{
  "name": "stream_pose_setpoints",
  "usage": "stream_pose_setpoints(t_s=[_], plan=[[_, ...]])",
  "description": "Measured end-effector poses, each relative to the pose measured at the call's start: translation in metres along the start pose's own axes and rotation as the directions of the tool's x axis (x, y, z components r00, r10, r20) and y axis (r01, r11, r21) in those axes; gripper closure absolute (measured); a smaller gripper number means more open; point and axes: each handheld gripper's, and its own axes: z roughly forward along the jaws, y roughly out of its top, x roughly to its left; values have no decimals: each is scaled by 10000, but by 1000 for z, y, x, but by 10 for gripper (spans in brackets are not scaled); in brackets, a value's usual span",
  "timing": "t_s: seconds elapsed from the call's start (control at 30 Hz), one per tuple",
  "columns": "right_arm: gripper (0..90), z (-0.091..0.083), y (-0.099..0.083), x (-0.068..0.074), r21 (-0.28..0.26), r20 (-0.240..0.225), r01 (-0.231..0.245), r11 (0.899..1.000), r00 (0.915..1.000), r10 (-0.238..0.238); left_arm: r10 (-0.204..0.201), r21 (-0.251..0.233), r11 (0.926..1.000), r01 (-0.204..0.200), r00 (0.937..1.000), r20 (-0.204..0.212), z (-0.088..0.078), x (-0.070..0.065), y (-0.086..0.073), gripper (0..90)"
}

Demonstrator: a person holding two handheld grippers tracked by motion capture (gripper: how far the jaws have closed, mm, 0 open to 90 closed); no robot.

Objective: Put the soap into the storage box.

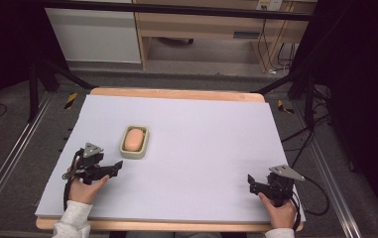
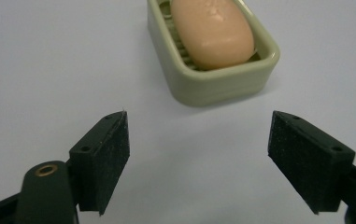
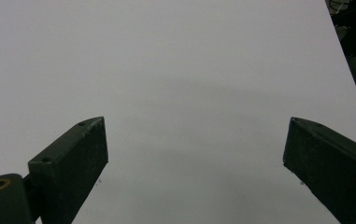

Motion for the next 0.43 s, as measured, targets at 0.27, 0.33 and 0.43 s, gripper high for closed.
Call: stream_pose_setpoints(t_s=[0.27, 0.33, 0.43], plan=[[69, -1, -2, -1, 62, 249, -98, 9999, 9996, 96, 159, 398, 9991, -152, 9997, -164, 1, -1, -25, 188], [69, -1, -2, -2, 78, 291, -171, 9998, 9994, 169, 273, 443, 9987, -262, 9994, -232, -1, -1, -28, 187], [68, -3, -3, -4, -44, 341, -289, 9996, 9990, 290, 247, 339, 9991, -237, 9993, -286, -6, 1, -32, 181]])
